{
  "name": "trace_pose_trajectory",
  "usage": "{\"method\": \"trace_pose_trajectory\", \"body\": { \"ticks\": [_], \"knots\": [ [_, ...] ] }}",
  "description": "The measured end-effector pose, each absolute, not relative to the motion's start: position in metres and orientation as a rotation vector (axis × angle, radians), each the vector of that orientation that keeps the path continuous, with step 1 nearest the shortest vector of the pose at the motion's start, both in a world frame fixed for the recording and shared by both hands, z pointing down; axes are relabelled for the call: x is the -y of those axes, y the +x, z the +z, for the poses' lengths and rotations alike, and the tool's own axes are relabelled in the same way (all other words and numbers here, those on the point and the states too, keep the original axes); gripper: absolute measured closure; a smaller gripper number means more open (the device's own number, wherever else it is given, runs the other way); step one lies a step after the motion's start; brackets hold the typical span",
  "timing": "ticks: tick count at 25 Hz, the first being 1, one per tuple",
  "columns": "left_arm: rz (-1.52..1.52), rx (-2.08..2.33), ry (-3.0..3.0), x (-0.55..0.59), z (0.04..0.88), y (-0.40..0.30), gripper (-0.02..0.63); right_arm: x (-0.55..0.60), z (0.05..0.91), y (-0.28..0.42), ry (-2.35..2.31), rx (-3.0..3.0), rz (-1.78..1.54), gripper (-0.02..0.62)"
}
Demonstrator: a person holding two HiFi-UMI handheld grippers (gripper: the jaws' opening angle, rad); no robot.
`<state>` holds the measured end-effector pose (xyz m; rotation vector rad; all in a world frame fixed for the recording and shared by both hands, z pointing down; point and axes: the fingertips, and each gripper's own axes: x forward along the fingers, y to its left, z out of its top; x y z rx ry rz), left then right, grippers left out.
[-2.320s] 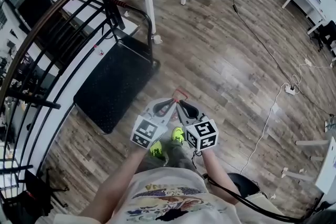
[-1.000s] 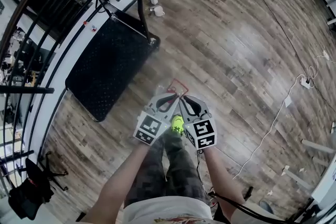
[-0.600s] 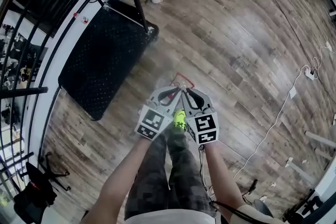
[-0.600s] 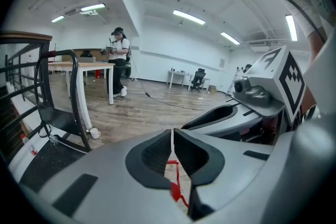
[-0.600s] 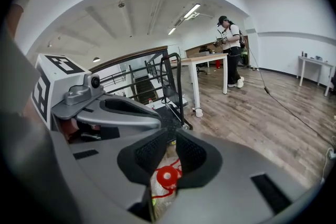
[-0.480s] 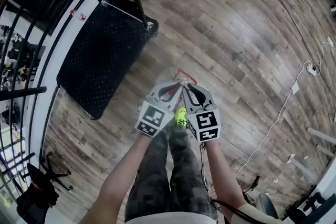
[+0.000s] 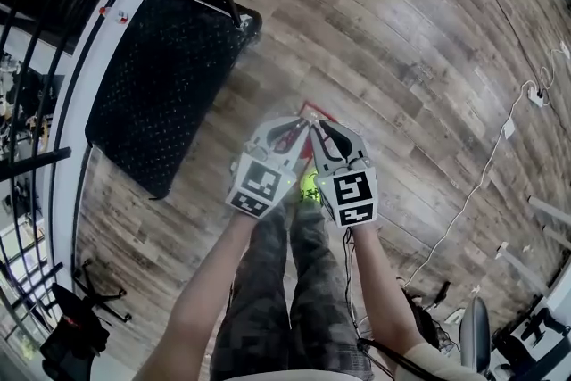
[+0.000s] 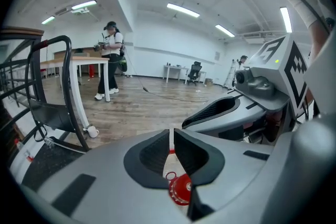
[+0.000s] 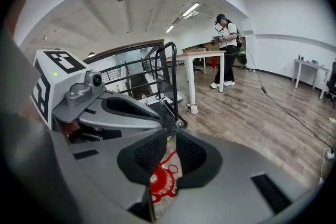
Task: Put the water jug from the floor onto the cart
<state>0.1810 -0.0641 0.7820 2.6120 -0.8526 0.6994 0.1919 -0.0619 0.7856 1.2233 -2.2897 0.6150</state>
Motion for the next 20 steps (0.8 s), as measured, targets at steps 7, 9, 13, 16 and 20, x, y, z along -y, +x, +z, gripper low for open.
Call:
{"method": "trace_pose_trajectory", "body": {
  "ticks": [7, 9, 13, 16, 20],
  "knots": [
    [0.741, 0.806, 2.593, 0.069, 0.813, 0.189, 0.592, 0.061, 0.818, 0.199, 1.217, 2.253, 0.642, 0.539],
    [0.753, 0.816, 2.585, 0.075, 0.821, 0.189, 0.592, 0.065, 0.826, 0.199, 1.205, 2.246, 0.636, 0.525],
    [0.814, 0.801, 2.559, 0.08, 0.846, 0.189, 0.592, 0.074, 0.844, 0.203, 1.175, 2.214, 0.582, 0.515],
    [0.871, 0.783, 2.542, 0.08, 0.863, 0.189, 0.586, 0.079, 0.857, 0.205, 1.141, 2.18, 0.544, 0.514],
    [0.901, 0.797, 2.496, 0.083, 0.88, 0.186, 0.551, 0.083, 0.873, 0.206, 1.081, 2.142, 0.512, 0.514]
  ]
}}
